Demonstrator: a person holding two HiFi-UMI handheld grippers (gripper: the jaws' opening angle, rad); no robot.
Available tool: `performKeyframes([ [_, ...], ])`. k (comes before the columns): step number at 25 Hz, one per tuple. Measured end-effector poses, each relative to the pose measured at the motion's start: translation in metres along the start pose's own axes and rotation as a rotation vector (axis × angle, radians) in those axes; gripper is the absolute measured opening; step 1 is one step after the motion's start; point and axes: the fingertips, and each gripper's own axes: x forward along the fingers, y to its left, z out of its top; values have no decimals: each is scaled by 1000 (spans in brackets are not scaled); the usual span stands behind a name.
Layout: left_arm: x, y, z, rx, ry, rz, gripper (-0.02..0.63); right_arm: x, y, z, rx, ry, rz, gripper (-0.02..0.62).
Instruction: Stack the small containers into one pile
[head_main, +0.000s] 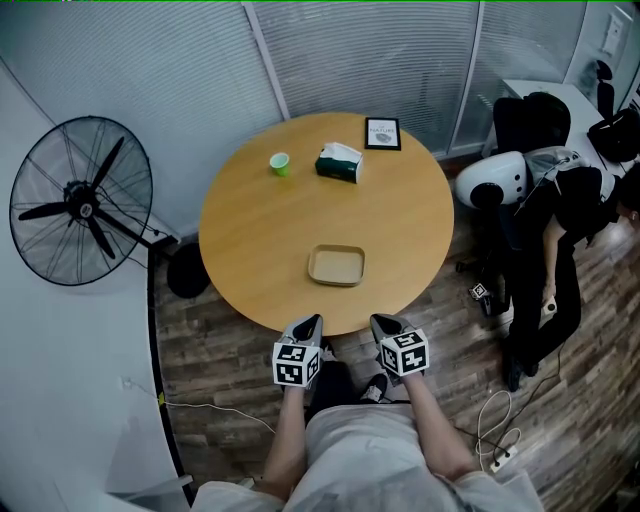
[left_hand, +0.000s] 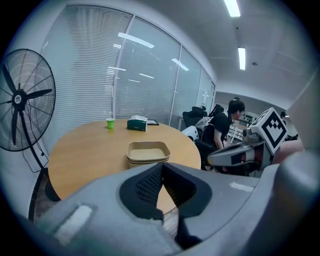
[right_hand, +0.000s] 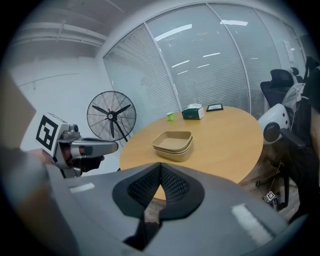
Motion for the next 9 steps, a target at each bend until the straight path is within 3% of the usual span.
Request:
performKeyframes([
  [9, -4, 1, -2, 1, 1, 1, 6, -1, 2, -1, 1, 1, -5, -2],
])
